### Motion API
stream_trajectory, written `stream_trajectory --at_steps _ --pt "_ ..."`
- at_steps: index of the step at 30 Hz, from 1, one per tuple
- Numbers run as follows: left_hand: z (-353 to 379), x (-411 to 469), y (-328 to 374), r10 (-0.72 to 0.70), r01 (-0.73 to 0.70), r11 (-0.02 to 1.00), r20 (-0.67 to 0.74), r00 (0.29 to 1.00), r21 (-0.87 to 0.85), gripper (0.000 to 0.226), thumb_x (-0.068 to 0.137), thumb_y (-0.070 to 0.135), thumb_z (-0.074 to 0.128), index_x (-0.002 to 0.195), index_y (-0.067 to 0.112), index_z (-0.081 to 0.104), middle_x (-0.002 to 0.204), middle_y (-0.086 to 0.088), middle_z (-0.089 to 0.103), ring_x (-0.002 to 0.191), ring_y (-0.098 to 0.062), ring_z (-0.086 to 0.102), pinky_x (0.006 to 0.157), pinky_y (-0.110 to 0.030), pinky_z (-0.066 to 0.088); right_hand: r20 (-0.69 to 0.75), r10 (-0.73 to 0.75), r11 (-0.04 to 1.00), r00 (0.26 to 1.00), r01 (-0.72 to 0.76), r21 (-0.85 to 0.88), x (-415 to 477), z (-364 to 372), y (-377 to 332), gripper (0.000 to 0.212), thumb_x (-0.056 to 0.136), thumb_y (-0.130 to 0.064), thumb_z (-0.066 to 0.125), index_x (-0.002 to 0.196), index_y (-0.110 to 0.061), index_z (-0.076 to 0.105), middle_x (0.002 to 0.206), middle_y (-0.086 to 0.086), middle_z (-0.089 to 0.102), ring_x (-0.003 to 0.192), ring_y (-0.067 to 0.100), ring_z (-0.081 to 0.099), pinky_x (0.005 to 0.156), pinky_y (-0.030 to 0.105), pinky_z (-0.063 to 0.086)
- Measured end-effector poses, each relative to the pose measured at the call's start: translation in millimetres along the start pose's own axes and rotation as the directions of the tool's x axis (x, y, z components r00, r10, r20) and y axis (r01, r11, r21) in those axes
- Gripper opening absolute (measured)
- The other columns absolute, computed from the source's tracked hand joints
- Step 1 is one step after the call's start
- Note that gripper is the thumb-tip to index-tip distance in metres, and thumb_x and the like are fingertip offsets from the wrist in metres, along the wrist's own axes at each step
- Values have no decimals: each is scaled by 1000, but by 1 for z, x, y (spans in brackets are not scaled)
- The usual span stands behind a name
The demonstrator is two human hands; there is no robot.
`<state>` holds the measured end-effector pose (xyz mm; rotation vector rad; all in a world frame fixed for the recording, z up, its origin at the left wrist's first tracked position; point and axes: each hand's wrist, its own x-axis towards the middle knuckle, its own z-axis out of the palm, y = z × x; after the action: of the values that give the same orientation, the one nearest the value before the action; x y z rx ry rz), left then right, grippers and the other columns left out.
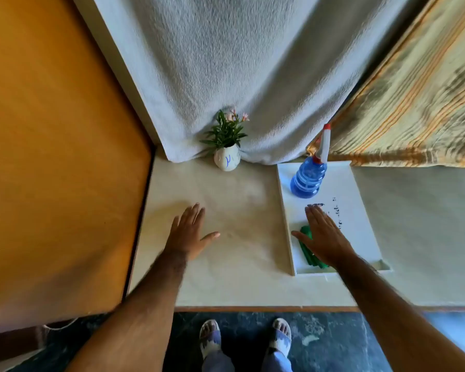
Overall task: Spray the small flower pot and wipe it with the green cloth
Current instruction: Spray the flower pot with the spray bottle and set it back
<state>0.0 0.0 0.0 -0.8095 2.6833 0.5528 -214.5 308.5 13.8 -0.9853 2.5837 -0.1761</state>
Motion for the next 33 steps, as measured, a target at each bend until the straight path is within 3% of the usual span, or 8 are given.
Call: stream_trajectory --at_steps 4,7,12,16,22,25,28,33 --pt "34 -5 -5 -12 18 992 -52 999 123 104 93 78 42 168 13 11 179 -6 6 165 -26 10 131 -53 12 11 60 998 998 -60 0 -10 25 13 95 94 -70 27 162 -6 10 172 10 7 158 21 0 129 40 5" --pt "48 -5 -5 3 15 993 -147 989 120 109 86 83 25 167 9 19 177 -12 17 163 -33 19 130 -59 15 -22 51 999 998 -51 6 -12 44 17 88 100 -64 33 163 -10 3 172 5 -1 157 18 -8 129 38 -2" --pt "65 -5 -10 36 4 987 -251 967 158 101 93 79 27 165 8 26 174 -13 27 161 -33 27 129 -62 21 -55 61 994 997 -56 93 -15 52 19 90 99 -67 37 163 -16 -1 173 2 -3 157 14 -11 129 41 0" --pt "74 -1 -14 50 1 986 -296 954 167 98 95 77 32 164 9 29 173 -12 30 159 -32 31 128 -62 25 -169 169 924 971 -97 370 0 27 11 106 88 -78 52 163 -23 2 172 3 5 157 16 3 126 44 12" --pt "81 2 -16 63 -10 987 -326 943 161 99 94 78 32 166 10 25 174 -11 26 159 -32 31 129 -60 21 -447 346 665 825 121 737 81 -60 -5 111 73 -66 82 159 -31 22 163 -4 35 142 -5 35 110 11 30" --pt "83 3 -18 68 -7 985 -351 934 173 99 95 78 33 166 10 26 174 -10 26 159 -31 32 129 -59 22 -461 317 635 829 176 753 118 -76 -7 89 77 -41 89 151 -30 40 138 -7 63 125 10 60 102 25 50" --pt "87 4 -19 70 -8 985 -356 932 172 99 95 80 29 166 11 22 175 -9 24 160 -29 29 130 -58 20 -438 394 599 808 135 789 135 -70 -1 60 81 -36 81 130 -7 61 84 -26 72 80 -10 66 75 12 56" --pt "89 6 -22 53 9 982 -323 945 187 101 95 85 18 168 15 13 177 -7 17 163 -28 21 131 -59 19 -477 428 489 768 248 837 138 -81 -4 32 86 -17 71 117 -11 67 90 12 74 77 13 67 74 25 60"
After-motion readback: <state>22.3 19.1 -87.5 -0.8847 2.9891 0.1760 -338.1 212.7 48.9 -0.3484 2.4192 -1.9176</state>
